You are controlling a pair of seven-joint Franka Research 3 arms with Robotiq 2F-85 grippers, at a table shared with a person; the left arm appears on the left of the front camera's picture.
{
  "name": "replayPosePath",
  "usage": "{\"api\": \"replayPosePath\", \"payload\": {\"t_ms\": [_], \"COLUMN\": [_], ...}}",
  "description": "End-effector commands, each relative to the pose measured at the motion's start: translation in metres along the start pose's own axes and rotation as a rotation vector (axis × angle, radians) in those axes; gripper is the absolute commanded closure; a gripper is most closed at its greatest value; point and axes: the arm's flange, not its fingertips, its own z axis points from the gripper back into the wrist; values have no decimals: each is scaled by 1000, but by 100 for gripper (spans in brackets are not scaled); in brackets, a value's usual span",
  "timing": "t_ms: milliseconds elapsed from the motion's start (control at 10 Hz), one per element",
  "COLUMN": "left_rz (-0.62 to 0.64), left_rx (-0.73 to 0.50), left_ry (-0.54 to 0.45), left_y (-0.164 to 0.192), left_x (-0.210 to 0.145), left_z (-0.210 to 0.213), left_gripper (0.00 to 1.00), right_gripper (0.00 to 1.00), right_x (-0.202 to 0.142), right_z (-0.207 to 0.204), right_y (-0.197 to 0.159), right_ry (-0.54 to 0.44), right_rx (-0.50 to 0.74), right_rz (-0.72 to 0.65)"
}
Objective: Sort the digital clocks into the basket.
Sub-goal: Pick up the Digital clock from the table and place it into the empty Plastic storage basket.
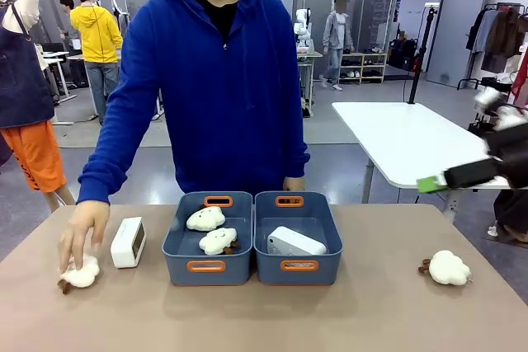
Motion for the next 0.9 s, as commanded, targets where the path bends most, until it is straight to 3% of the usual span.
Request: {"api": "replayPosePath", "payload": {"t_ms": [0,200,400,600,800], "left_rz": [-5,-5,-5,-5,-5], "left_rx": [-25,-25,-25,-25,-25], "left_ry": [-14,-14,-14,-14,-14], "left_y": [0,0,0,0,0], "left_x": [3,3,3,3,3], "left_z": [0,0,0,0,0], "left_gripper": [0,0,0,0,0], "right_gripper": [0,0,0,0,0], "right_x": [-29,-69,-89,-91,-73], "right_z": [20,53,68,70,88], "right_y": [-14,-30,-30,-31,-50], "right_ry": [-144,-218,-265,-243,-238], "right_rx": [4,-34,-34,27,-38], "right_rz": [-115,-234,-268,-270,-282]}}
